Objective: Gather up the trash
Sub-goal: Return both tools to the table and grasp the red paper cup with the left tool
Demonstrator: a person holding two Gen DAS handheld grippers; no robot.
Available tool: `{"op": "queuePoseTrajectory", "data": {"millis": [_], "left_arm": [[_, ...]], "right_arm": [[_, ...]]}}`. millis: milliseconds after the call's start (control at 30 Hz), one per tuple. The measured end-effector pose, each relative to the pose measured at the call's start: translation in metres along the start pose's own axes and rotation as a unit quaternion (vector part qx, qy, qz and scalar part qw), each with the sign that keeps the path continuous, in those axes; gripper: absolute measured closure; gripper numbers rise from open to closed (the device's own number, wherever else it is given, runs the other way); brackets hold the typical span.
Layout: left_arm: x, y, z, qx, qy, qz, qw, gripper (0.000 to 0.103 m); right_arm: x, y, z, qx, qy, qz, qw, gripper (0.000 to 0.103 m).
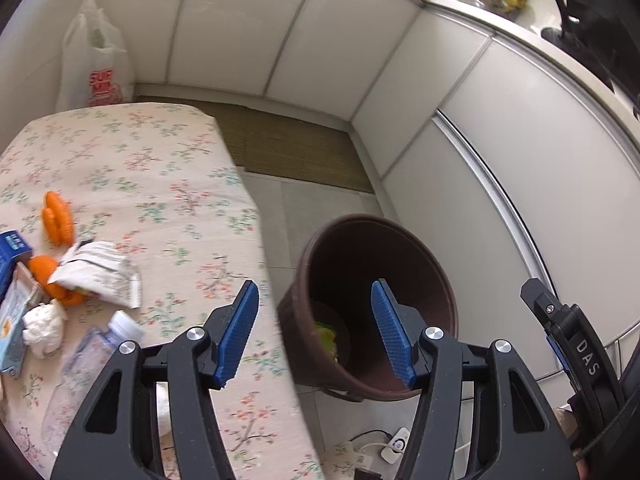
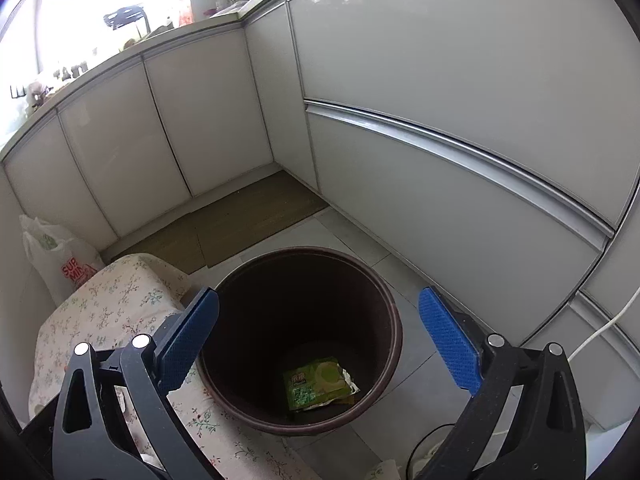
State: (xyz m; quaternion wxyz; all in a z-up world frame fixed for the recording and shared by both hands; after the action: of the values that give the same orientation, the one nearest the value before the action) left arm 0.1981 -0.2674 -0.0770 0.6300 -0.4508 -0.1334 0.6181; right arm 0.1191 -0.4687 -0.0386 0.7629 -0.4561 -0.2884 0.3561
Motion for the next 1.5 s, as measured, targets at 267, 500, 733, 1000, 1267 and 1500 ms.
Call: {"op": "queuePoseTrajectory", "data": {"millis": [267, 500, 733, 1000, 1267, 1500], "left_arm": [[0.052, -0.012, 0.043, -0.022, -0.038, 0.009, 0.999, 0.045], [0.099, -0.017, 0.078, -0.047, -0.072, 0.016, 0.9962, 0.045], [0.144, -0.012, 0.108, -0.07, -0.11, 0.031, 0.991, 0.045], [0.193, -0.007, 0.149, -0.107, -0.167, 0.038, 0.9793, 0.043], [0.246, 0.003, 0.199, -0.156, -0.243, 0.044, 0.9563, 0.024], [0.29, 0.023, 0.221, -0.155, -0.295, 0.069, 0.9402, 0.015]], "right_arm": [[0.058, 0.022, 0.022, -0.007, -0.045, 0.045, 0.998, 0.007], [0.116, 0.041, 0.045, -0.021, -0.092, 0.103, 0.99, 0.007], [0.16, 0.057, 0.067, -0.029, -0.141, 0.137, 0.98, 0.007], [0.211, 0.078, 0.09, -0.03, -0.192, 0.161, 0.968, 0.007], [0.261, 0.105, 0.118, -0.032, -0.242, 0.193, 0.95, 0.007], [0.293, 0.125, 0.135, -0.032, -0.266, 0.221, 0.938, 0.007]]}}
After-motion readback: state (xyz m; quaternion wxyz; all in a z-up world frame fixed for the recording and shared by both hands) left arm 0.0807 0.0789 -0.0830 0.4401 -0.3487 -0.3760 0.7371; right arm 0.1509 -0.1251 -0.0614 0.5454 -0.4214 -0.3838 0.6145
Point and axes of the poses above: each gripper's, at about its wrist camera, not at the fingertips, and z roughly against the way its jaws point, x to its left, y to its underside, the point moved 8 cm from there along -z, roughly the way its jaws point, and after that the axes turned 14 degrees about -x, right-handed, at the moved point
